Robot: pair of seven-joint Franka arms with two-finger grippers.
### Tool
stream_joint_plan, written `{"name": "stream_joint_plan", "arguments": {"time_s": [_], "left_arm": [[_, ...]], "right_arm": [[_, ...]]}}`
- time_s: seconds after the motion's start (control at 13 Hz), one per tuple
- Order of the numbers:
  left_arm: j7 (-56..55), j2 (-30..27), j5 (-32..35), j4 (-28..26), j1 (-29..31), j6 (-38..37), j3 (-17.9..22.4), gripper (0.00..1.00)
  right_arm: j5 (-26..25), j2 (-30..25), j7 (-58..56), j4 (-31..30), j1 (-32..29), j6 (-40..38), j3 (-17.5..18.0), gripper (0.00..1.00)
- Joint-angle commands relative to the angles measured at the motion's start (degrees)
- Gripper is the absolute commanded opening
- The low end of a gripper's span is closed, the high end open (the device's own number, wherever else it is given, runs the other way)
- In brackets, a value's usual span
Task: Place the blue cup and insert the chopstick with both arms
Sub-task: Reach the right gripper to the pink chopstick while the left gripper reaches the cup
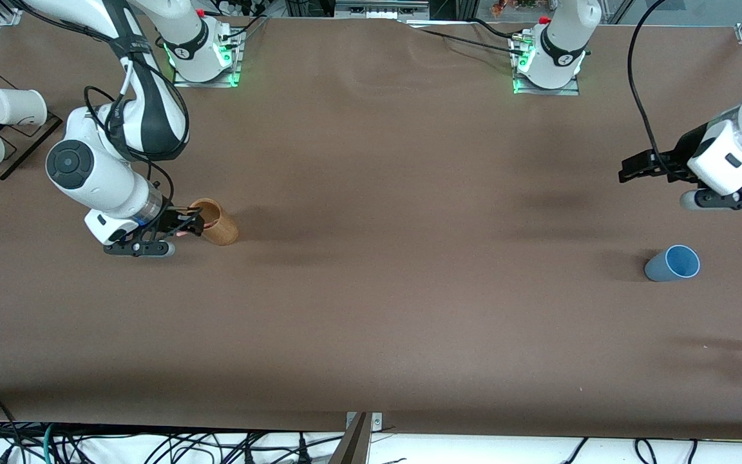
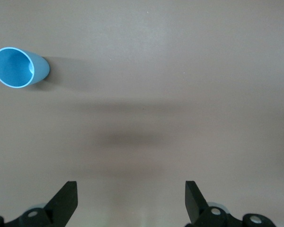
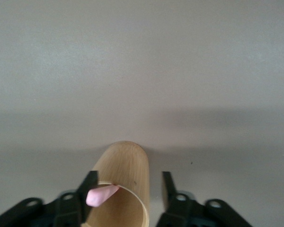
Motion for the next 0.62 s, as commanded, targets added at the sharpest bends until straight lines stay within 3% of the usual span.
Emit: {"name": "stream_joint_plan", "arguments": {"time_s": [0.0,0.15,0.31,0.54], "left_arm": [[1.3,3.3,5.9,1.7,-0.9,1.4,1.1,1.0],[7.2,4.6,8.6,-0.4,-0.8,7.4,1.1,1.0],[10.5,9.6,8.6,-0.8,0.3,14.6,3.0,1.0],[15.8,15.8,8.5,-0.3,2.3,22.2,4.7,1.0]], "right_arm": [[-0.4,-0.6,1.3,-0.8,0.3,0.9,0.2,0.31],[-0.2,-0.7,1.3,-0.5,0.4,0.4,0.2,0.14],[-0.1,-0.9,1.1,0.2,0.4,-0.3,0.5,0.0],[0.1,-1.5,0.8,7.0,0.5,-10.1,1.0,0.0]]}}
